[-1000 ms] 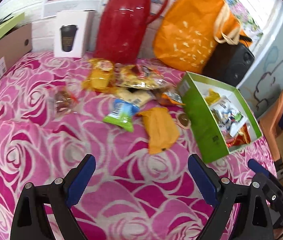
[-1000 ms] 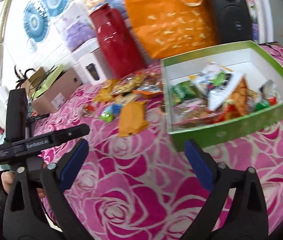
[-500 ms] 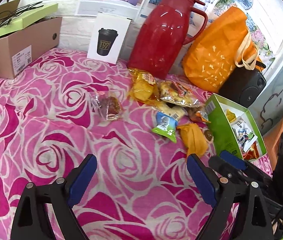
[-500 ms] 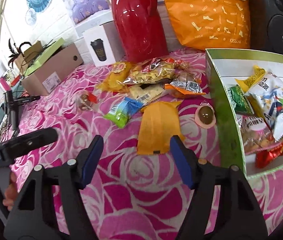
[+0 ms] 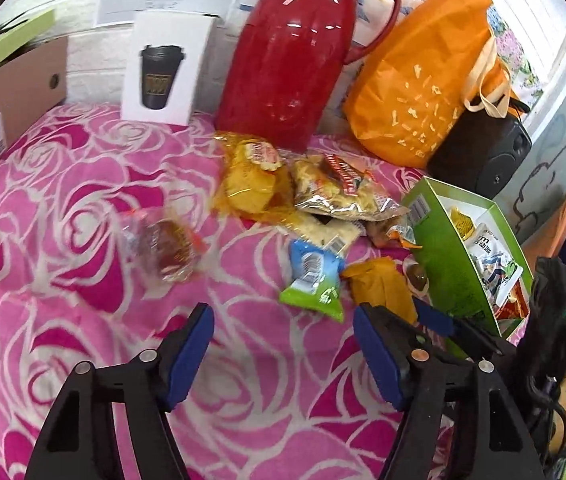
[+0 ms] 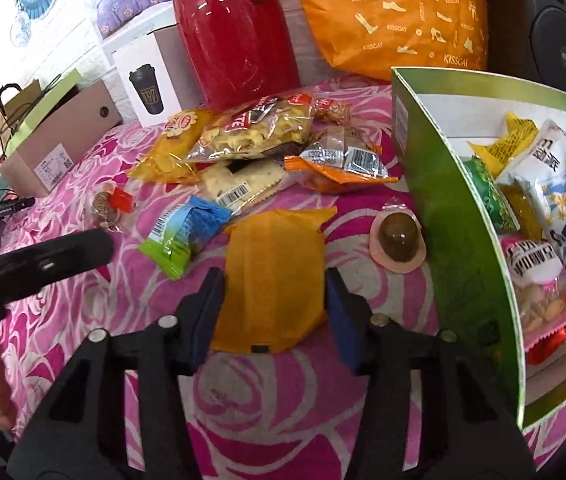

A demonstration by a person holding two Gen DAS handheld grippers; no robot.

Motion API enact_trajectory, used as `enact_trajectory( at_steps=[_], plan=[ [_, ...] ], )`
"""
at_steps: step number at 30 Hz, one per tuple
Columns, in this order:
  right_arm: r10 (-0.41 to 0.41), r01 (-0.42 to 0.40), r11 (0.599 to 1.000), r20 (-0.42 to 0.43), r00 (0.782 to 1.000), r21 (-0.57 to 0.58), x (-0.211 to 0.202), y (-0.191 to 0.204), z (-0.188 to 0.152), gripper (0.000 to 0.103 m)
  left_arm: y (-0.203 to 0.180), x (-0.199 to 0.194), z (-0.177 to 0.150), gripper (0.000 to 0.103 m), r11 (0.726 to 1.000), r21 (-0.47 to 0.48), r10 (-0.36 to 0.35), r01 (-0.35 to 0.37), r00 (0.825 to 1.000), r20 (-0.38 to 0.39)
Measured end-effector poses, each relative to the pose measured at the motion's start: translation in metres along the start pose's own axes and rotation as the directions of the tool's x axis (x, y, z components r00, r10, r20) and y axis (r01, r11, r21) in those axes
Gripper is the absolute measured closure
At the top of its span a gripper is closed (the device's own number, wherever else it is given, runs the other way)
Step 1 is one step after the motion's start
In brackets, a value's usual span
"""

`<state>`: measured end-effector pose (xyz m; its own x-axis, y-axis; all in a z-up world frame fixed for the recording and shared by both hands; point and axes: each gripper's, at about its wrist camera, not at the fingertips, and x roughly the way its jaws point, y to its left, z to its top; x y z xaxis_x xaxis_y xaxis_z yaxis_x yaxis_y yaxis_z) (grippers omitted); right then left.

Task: Organize snacks
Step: 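Grasp the orange-yellow bag with the right tool while the left tool grasps a blue-green packet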

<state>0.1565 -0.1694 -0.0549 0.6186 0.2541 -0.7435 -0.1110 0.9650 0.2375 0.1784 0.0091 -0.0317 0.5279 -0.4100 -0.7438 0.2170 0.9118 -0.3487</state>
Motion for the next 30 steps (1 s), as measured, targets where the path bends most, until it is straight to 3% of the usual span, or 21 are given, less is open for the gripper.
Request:
enact_trajectory(
  at_steps=[7, 10, 14, 23, 30],
  plan=[
    [0.024, -0.024, 1.0, -0.017, 1.0, 0.02, -0.012, -0.006, -0.018, 0.059, -0.026, 0.038, 0.016, 0.047, 0.996, 0.094, 0.01, -0.006, 0.999, -0.051],
    [0.035, -0.034, 0.999, -0.016, 0.999, 0.037, -0.012, -0.008, -0.02, 0.06, -0.026, 0.053, 0.018, 0.058, 0.995, 0.096, 0.01, -0.001, 0.996, -0.087],
    [0.042, -0.041, 0.998, -0.02, 0.999, 0.048, -0.009, -0.01, -0.019, 0.059, -0.021, 0.067, 0.016, 0.064, 0.995, 0.093, 0.034, -0.024, 0.994, -0.102],
    [0.079, -0.077, 0.996, -0.032, 0.996, 0.053, -0.025, -0.008, -0.022, 0.065, -0.027, 0.049, 0.009, 0.07, 0.995, 0.092, 0.045, -0.034, 0.993, -0.112],
    [0.102, -0.103, 0.994, 0.038, 0.994, 0.036, -0.071, -0.005, -0.03, 0.065, -0.05, 0.013, 0.005, 0.07, 0.993, 0.114, 0.041, -0.033, 0.997, -0.072]
  ],
)
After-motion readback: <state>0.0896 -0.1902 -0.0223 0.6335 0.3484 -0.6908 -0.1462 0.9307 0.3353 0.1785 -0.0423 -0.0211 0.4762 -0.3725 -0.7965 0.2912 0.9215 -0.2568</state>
